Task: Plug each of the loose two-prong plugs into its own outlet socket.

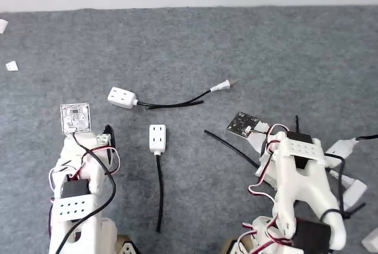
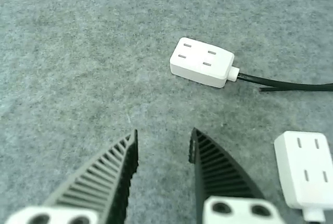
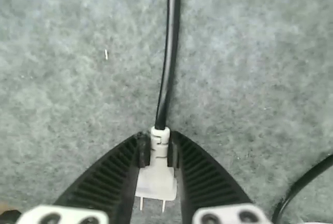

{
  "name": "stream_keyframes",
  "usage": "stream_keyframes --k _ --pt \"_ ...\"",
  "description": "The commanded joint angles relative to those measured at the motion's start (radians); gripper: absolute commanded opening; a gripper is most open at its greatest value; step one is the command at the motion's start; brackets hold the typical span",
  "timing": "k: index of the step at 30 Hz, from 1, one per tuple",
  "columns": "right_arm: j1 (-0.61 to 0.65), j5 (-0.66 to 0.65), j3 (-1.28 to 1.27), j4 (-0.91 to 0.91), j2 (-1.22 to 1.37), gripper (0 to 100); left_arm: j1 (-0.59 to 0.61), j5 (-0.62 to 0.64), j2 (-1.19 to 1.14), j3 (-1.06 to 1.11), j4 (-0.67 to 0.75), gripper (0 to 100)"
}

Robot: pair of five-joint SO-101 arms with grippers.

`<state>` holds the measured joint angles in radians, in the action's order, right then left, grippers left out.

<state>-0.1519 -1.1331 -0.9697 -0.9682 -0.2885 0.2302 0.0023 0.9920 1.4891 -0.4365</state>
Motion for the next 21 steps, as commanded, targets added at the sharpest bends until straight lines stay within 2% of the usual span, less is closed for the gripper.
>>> stream_keyframes --k 1,4,9,13,16,21 --pt "0.005 0.008 -0.006 0.036 -0.024 4.9 -0.006 -0.008 0.014 -0.004 0.020 15" --pt "0.004 0.008 -0.006 0.050 -0.024 0.3 -0.006 -0.008 0.014 -0.004 0.020 15" --pt "0.015 0.044 -0.005 0.042 -0.036 0.9 -0.008 -0.005 0.015 -0.004 0.018 15" --pt "0.067 0.170 0.021 0.018 -0.071 0.9 -0.028 -0.005 0.012 -0.013 -0.025 15" --pt "0.130 0.278 0.066 -0.088 -0.157 0.9 -0.064 -0.005 0.012 -0.033 -0.084 15" --pt "0.252 0.531 0.153 -0.249 -0.394 0.8 -0.066 -0.005 0.011 -0.036 -0.094 15"
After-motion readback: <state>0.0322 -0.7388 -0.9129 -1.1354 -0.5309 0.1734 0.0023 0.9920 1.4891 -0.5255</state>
